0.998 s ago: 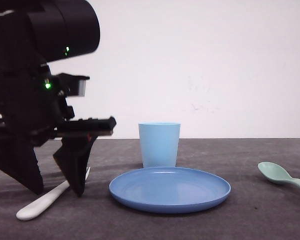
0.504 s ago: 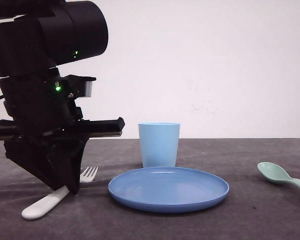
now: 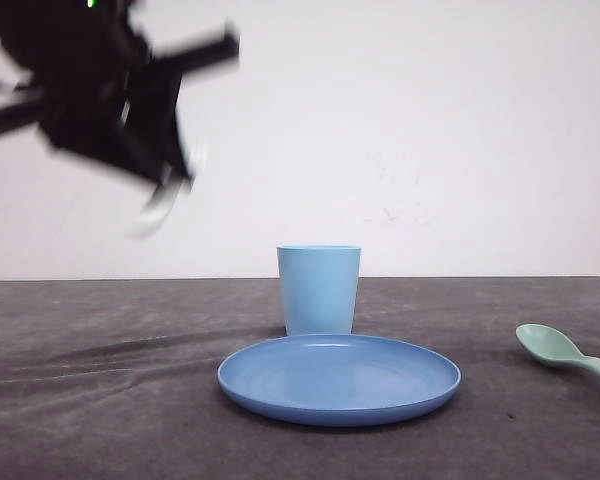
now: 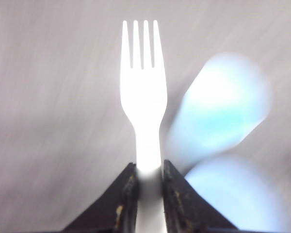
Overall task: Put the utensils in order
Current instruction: 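Lift the white fork with the left gripper and lower it into the blue cup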
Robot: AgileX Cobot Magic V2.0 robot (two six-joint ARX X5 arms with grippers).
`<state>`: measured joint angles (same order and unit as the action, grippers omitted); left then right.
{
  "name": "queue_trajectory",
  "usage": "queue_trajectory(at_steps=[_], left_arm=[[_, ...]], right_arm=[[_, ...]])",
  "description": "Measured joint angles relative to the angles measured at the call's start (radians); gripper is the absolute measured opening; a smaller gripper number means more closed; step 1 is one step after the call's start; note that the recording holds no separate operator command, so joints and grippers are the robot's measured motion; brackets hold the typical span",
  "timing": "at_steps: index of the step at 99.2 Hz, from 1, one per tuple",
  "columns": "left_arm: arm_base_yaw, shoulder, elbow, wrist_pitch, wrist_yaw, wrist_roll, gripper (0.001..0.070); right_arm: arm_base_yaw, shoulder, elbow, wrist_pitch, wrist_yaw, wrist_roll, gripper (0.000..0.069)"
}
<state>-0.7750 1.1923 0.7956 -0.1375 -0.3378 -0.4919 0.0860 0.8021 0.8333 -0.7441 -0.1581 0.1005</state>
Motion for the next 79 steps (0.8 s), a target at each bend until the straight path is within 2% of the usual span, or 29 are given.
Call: queue_trajectory(at_steps=[18,34,54,79], left_arm=[[-0.002,-0.005,0.000,0.293,-0.001,0.150,0.0049],[-0.003,0.081,0.000,0.536,-0.001,0.269,0.0049],[-0.005,0.248,0.000,0.772,0.017,0.316,0.0049],[-0.007,0.435,0.000,1.006,0.025,0.320,0.0049]], right_arm=[[0.000,0.000,0.000,0.028,0.000,0.000,0.0354],[0.000,0.000,0.000,0.049,0.000,0.000,0.0354],[0.000,0.000,0.000,0.079,0.000,0.000,0.0354],[0.000,0.000,0.000,0.084,0.000,0.000,0.0354]])
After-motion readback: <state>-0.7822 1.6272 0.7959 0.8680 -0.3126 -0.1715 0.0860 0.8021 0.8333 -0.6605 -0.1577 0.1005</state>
